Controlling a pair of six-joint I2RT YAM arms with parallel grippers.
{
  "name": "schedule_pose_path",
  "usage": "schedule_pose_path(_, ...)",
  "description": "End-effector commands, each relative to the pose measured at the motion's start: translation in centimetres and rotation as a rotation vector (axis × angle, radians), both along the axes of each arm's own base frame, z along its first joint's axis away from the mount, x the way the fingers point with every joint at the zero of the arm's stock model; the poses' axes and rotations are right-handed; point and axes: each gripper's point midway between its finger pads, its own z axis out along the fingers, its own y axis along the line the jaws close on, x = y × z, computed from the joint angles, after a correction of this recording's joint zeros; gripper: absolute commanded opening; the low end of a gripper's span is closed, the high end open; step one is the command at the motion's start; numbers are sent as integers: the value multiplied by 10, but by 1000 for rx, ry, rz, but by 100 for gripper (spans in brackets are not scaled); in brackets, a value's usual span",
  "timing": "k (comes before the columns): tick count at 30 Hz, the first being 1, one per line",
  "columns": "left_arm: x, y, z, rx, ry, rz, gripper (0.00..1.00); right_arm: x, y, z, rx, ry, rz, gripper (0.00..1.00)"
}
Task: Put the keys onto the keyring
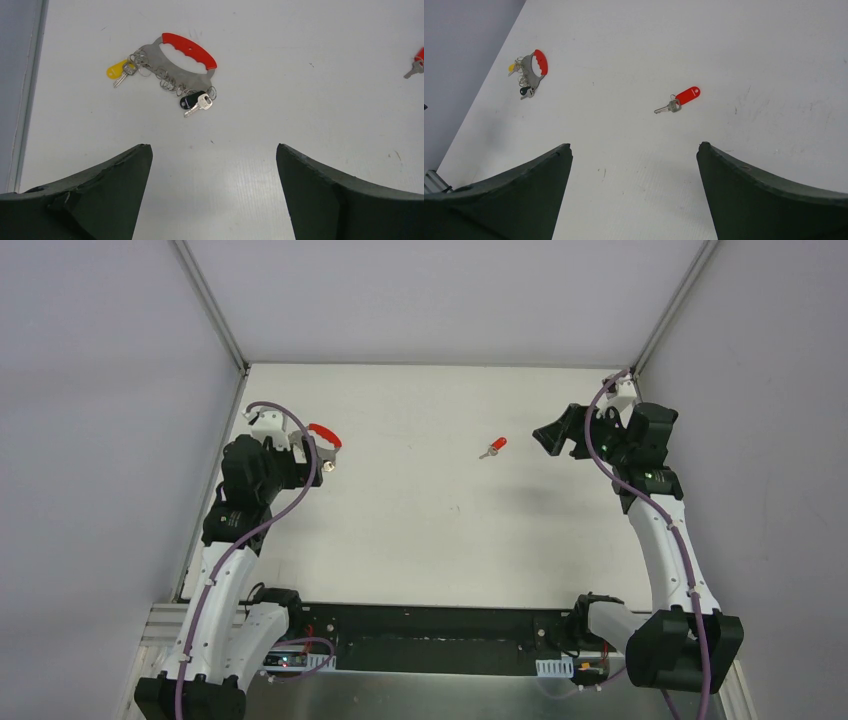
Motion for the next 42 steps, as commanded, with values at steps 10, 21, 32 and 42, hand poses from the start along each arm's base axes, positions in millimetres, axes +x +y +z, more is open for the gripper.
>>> schedule_pose_path(10, -1, 13, 7, 76, 22, 20, 99, 1, -4, 11, -9, -53, -12, 100)
schedule_pose_path(21, 32, 16, -54, 140, 530, -7, 83, -5, 8, -5, 14, -6, 89, 100)
schedule_pose_path(32, 66, 10, -70, 117, 556, -31, 86, -1, 10, -27, 37, 72, 121, 100)
schedule_pose_path(42, 123, 25, -89, -16, 696, 16, 77, -3, 11, -27, 32, 67, 141, 100)
